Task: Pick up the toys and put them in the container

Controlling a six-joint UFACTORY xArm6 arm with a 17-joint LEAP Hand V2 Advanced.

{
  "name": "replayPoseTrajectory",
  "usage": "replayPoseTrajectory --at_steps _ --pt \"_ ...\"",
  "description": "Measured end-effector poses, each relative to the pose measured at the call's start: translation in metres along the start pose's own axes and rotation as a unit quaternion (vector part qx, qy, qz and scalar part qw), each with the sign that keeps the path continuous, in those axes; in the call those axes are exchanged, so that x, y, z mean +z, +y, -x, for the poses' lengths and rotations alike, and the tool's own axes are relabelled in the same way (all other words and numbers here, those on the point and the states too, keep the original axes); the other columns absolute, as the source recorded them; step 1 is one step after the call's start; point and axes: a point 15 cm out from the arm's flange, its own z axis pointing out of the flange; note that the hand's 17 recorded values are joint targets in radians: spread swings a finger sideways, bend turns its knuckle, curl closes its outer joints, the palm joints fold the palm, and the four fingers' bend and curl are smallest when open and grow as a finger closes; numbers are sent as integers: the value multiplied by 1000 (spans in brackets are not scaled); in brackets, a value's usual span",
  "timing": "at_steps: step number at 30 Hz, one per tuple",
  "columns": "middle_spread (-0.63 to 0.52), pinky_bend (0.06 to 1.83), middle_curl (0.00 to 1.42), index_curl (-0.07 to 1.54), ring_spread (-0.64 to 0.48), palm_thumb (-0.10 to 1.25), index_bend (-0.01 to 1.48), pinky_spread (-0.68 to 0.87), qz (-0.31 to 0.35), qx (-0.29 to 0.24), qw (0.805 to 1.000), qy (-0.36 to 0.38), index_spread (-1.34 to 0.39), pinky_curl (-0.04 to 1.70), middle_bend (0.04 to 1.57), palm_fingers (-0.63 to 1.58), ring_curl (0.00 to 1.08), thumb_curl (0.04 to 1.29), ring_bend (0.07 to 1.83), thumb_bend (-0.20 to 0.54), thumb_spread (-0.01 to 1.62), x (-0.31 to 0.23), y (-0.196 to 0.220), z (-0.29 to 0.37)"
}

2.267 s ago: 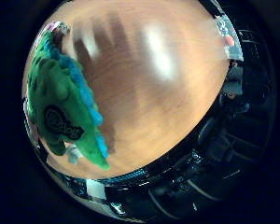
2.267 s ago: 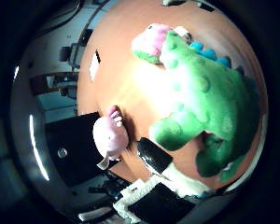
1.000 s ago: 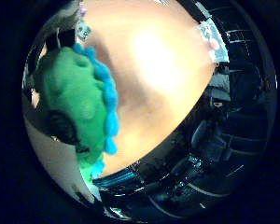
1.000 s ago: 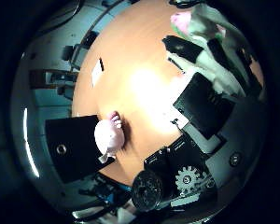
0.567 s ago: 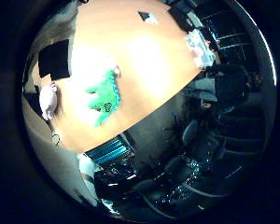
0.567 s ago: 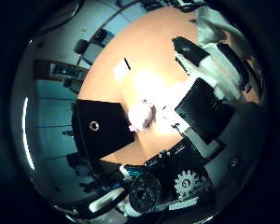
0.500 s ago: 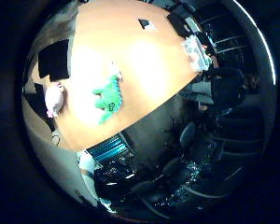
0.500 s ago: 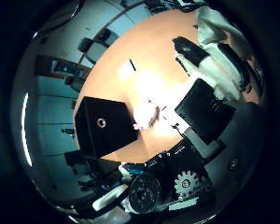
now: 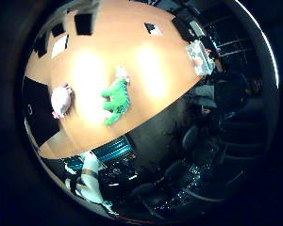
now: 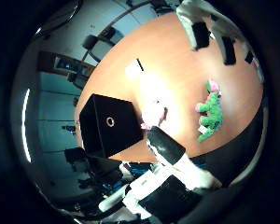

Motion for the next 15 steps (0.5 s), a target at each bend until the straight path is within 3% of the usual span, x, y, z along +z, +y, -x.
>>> replayPoseTrajectory --at_steps 4,7,15 --pt "-7 505 480 499 117 543 260 452 10 27 1000 -4 -258 645 445 68 389 289 603 -22 1139 26 -6 -28" --pt "51 470 430 450 176 526 192 482 15 44 999 -9 -222 584 372 62 339 281 516 -22 1137 49 -12 -47" --pt "168 431 360 330 247 521 151 497 54 101 993 -37 -152 455 281 43 265 272 366 -20 1135 141 -8 -98"
